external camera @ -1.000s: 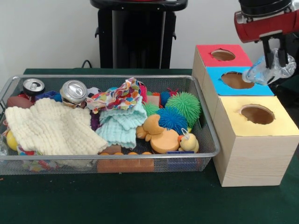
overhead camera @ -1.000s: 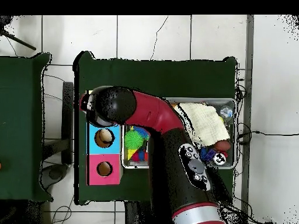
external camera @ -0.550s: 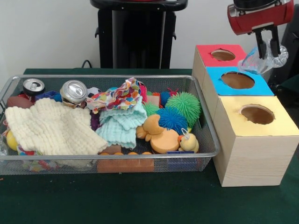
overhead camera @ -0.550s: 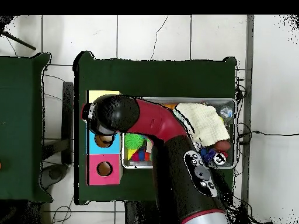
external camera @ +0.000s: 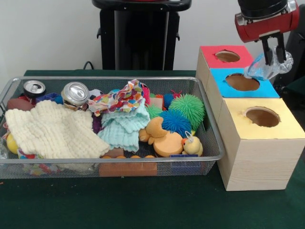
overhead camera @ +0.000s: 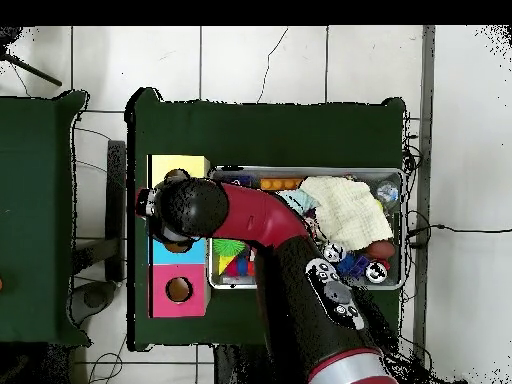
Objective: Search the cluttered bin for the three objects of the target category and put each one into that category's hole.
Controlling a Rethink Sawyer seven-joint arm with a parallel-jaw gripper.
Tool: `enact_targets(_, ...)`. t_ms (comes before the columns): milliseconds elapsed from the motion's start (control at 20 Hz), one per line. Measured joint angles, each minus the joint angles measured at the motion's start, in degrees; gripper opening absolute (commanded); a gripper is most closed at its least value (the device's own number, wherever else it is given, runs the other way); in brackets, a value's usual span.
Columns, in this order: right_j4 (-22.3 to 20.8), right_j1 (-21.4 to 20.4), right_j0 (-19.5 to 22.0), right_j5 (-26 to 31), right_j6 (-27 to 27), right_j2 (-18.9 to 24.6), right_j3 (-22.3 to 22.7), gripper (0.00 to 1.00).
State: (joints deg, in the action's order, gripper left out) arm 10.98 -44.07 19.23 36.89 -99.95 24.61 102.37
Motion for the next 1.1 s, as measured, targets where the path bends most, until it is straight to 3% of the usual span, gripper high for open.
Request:
enact_targets(350, -3.2, 1.8, 1.0, -3.1, 0.0, 2.3, 0.0, 0.00)
enact_targets(1100, -7.3, 3.2, 5.0, -3.2, 0.0, 5.5, 0.0, 0.00)
